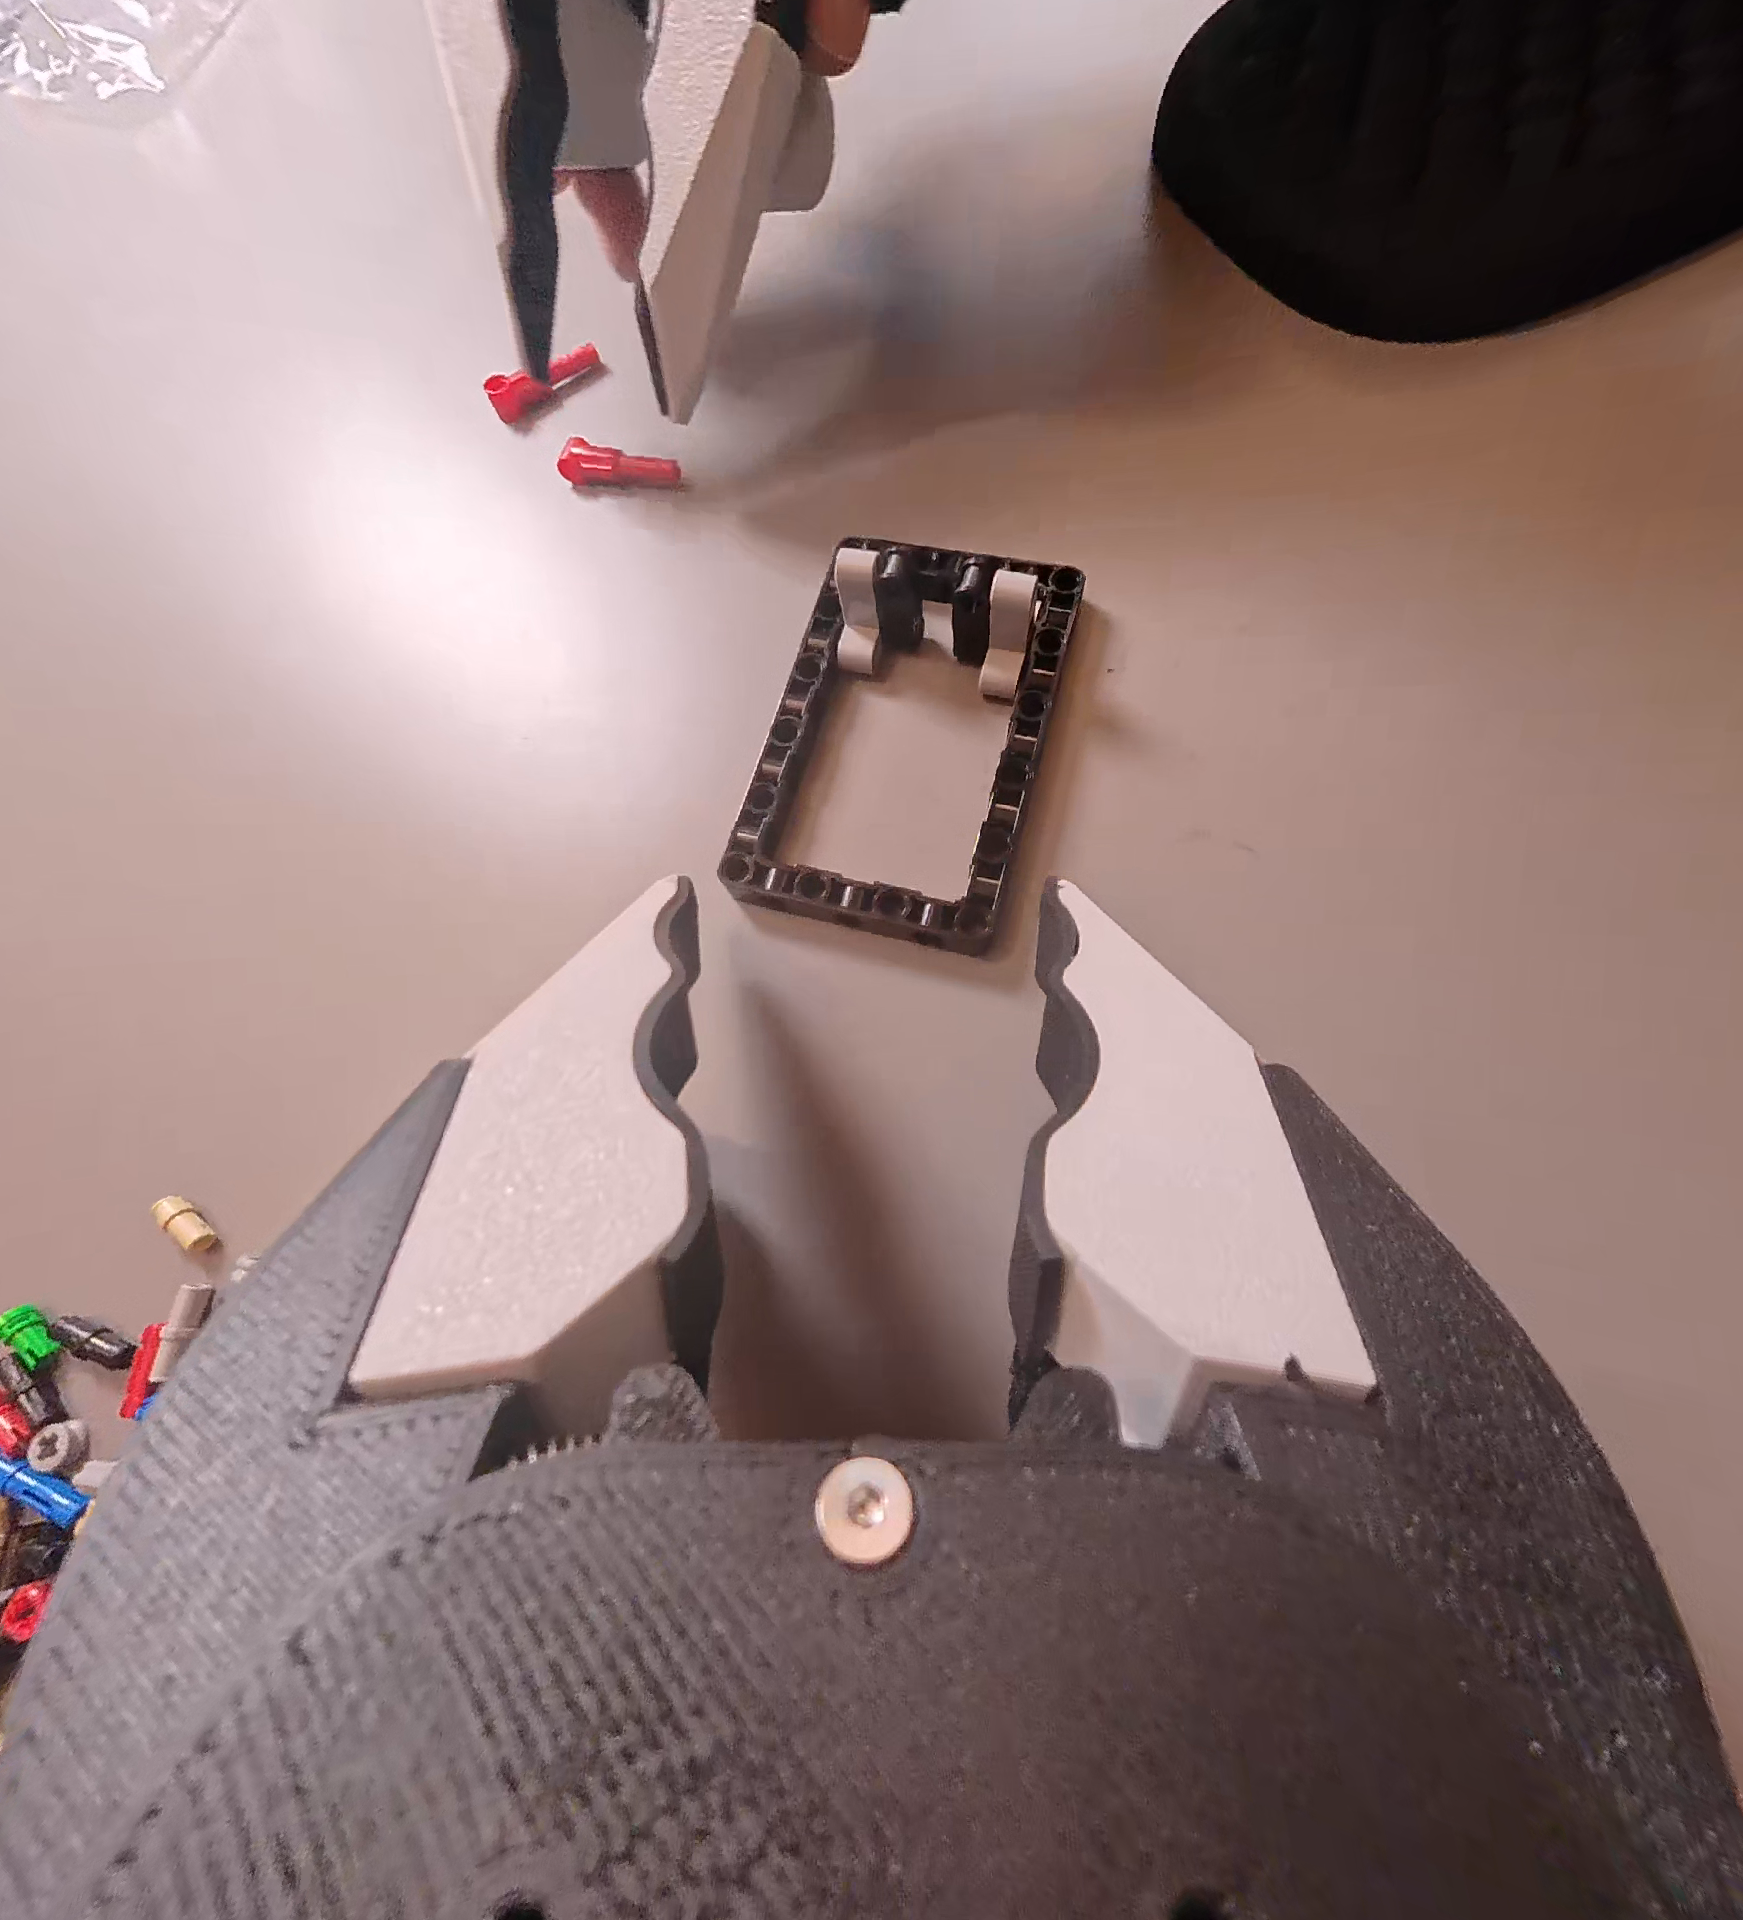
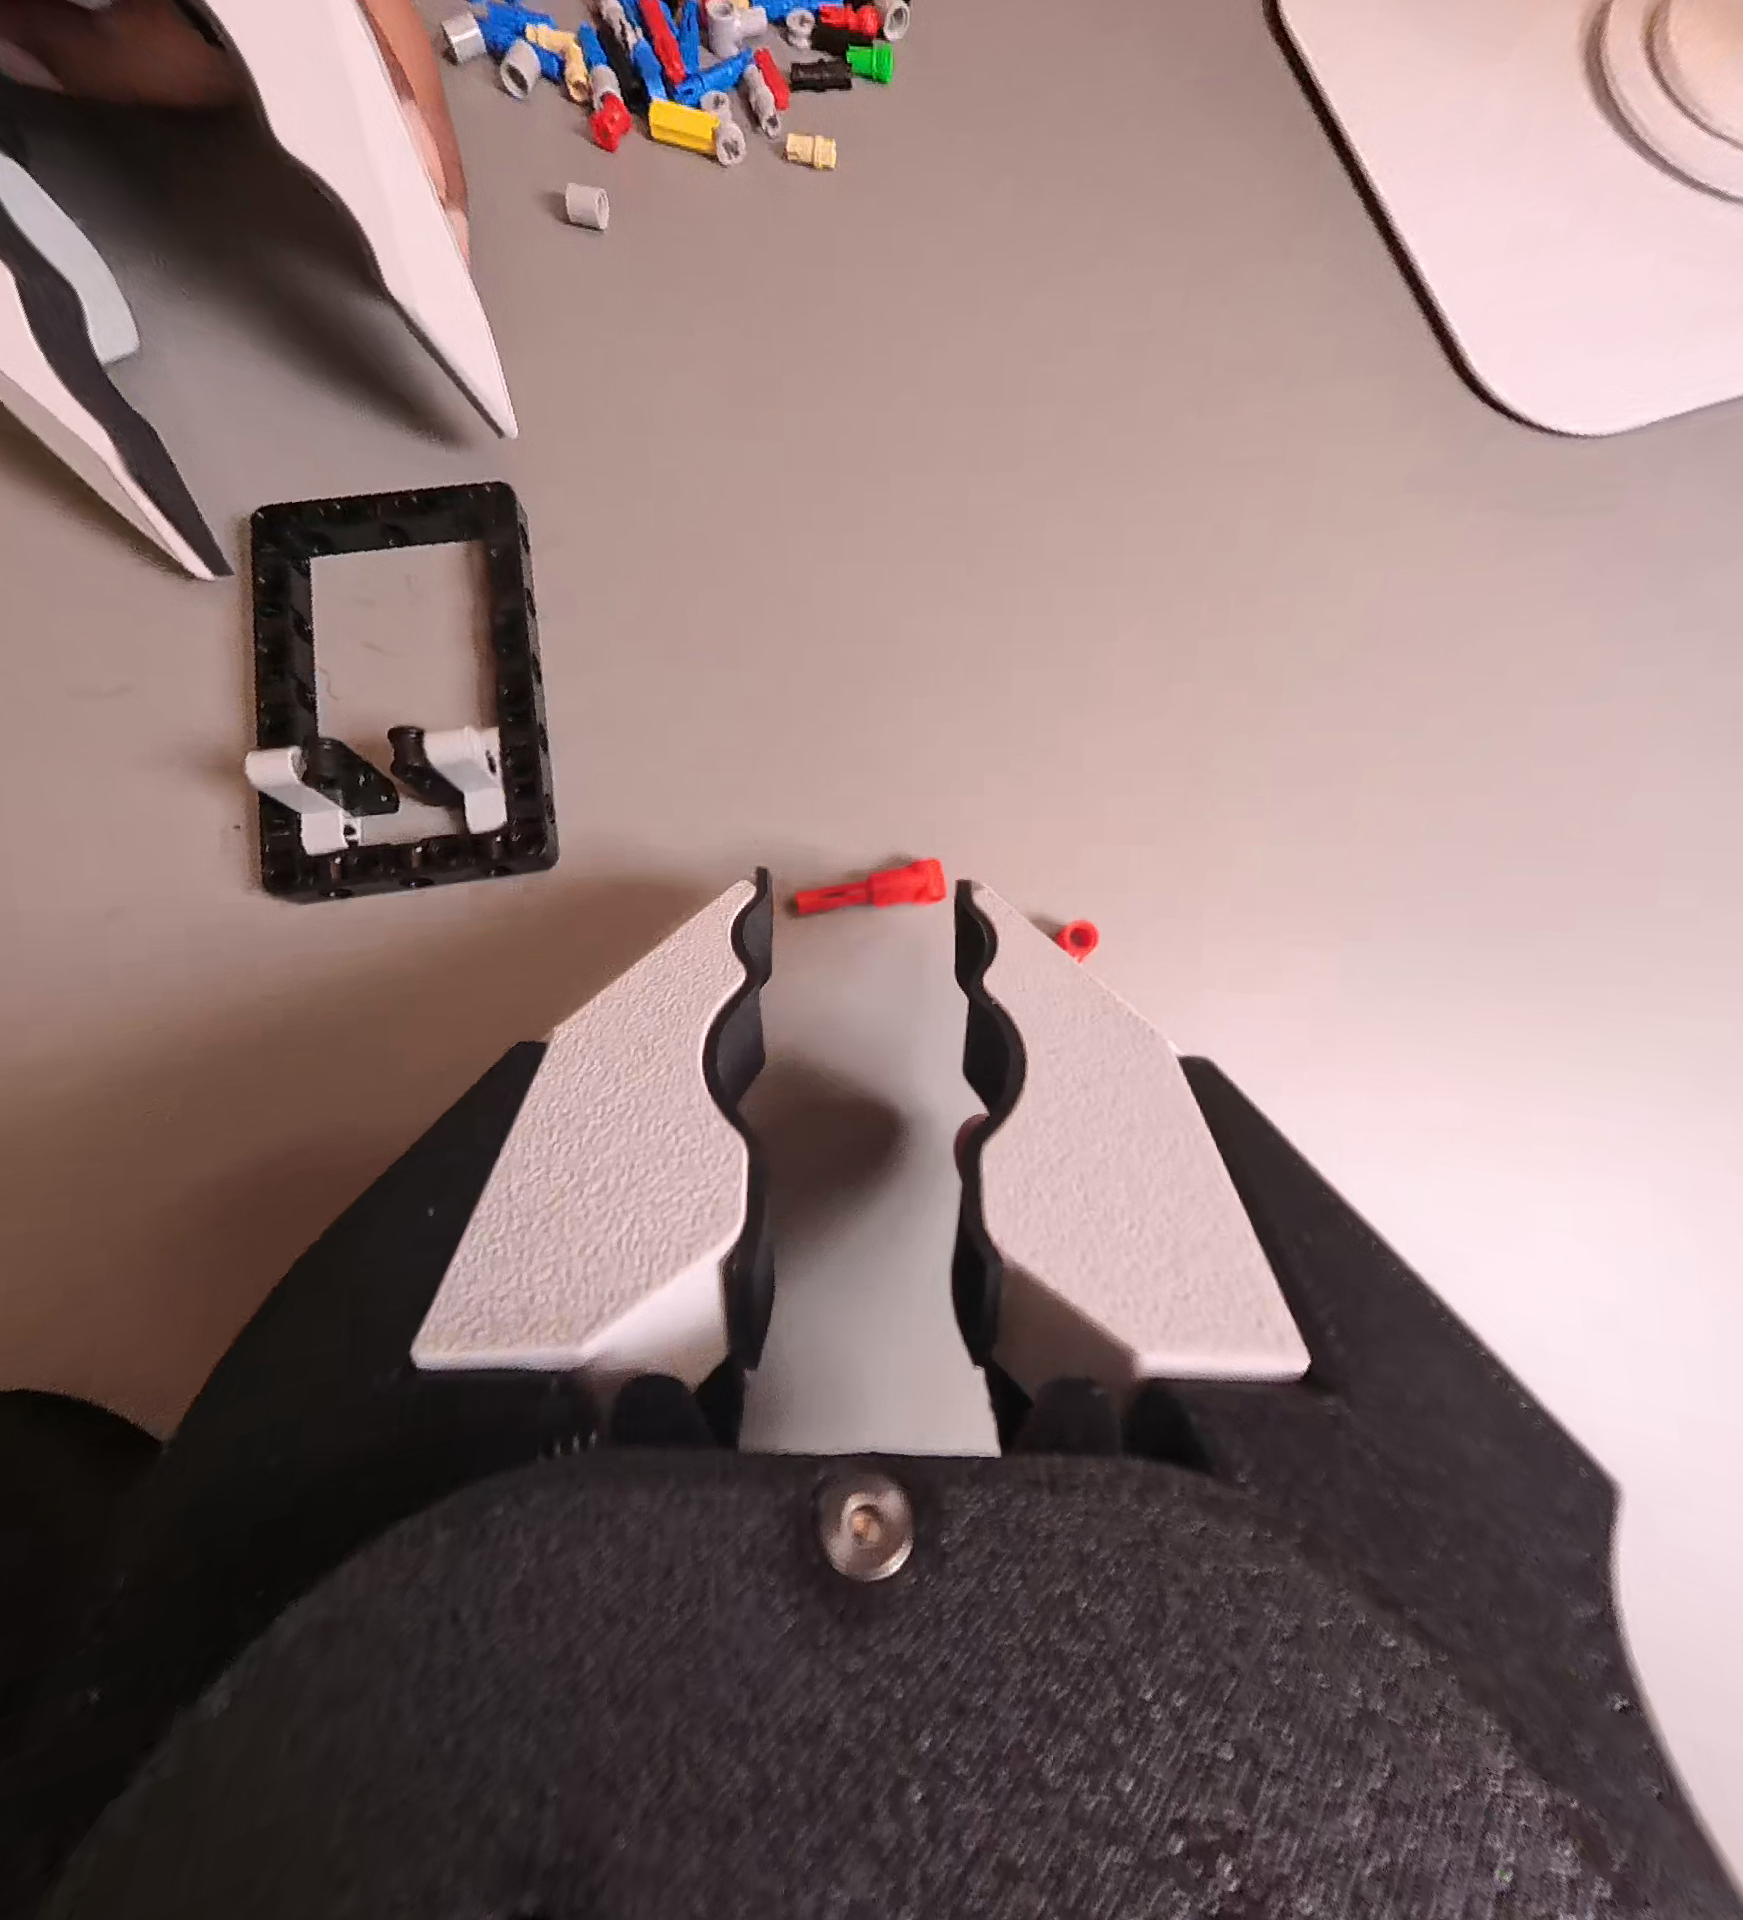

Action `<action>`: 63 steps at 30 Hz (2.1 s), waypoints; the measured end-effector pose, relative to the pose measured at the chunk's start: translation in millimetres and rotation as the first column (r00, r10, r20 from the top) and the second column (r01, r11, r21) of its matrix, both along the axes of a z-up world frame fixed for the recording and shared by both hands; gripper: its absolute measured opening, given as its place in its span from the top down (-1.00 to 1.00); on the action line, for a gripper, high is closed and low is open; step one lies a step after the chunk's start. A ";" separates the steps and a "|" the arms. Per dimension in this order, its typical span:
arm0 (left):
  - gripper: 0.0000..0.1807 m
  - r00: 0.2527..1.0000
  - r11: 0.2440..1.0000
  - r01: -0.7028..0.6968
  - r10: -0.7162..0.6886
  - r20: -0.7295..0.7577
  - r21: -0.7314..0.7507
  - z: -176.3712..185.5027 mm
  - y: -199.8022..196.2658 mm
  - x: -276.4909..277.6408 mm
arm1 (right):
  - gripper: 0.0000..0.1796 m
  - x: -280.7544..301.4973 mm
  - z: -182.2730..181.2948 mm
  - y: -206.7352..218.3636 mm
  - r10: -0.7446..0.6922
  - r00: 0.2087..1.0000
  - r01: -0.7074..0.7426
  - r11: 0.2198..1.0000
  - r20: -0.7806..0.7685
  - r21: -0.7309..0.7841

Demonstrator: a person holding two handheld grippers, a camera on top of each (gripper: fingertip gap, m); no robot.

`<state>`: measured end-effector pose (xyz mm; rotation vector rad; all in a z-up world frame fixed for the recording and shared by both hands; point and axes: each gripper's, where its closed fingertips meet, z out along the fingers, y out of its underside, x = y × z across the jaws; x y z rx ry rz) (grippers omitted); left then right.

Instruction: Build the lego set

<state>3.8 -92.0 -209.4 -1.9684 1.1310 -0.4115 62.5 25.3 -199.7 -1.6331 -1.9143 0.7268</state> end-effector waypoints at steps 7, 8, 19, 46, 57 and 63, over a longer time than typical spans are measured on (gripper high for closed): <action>0.33 1.000 1.000 -0.008 0.008 0.008 -0.003 -0.6 1.8 -0.2 | 0.72 -11.8 -12.6 4.3 0.020 0.997 -0.020 1.000 0.072 0.006; 0.33 1.000 1.000 -0.010 0.010 0.014 0.001 0.3 2.4 -0.1 | 0.74 -10.1 -15.3 3.9 0.013 0.996 -0.012 1.000 0.085 -0.002; 0.35 0.999 0.999 -0.035 0.034 0.030 0.021 4.1 6.9 -2.5 | 0.72 32.4 -6.8 -22.3 0.074 0.994 -0.067 0.994 0.084 -0.085; 0.39 1.000 0.998 -0.025 0.025 -0.018 0.051 0.3 6.1 -3.6 | 0.60 39.1 -11.7 -25.7 0.270 0.948 -0.257 0.962 0.172 -0.094; 0.42 0.999 0.998 -0.029 0.030 -0.033 0.052 -1.5 6.4 -4.5 | 0.87 46.5 -17.3 -52.6 0.239 0.951 -0.227 0.971 0.197 -0.078; 0.42 0.999 0.997 -0.029 0.032 -0.037 0.068 -0.7 6.3 -4.6 | 0.81 28.5 -6.8 -61.1 0.275 0.953 -0.270 0.961 0.129 -0.061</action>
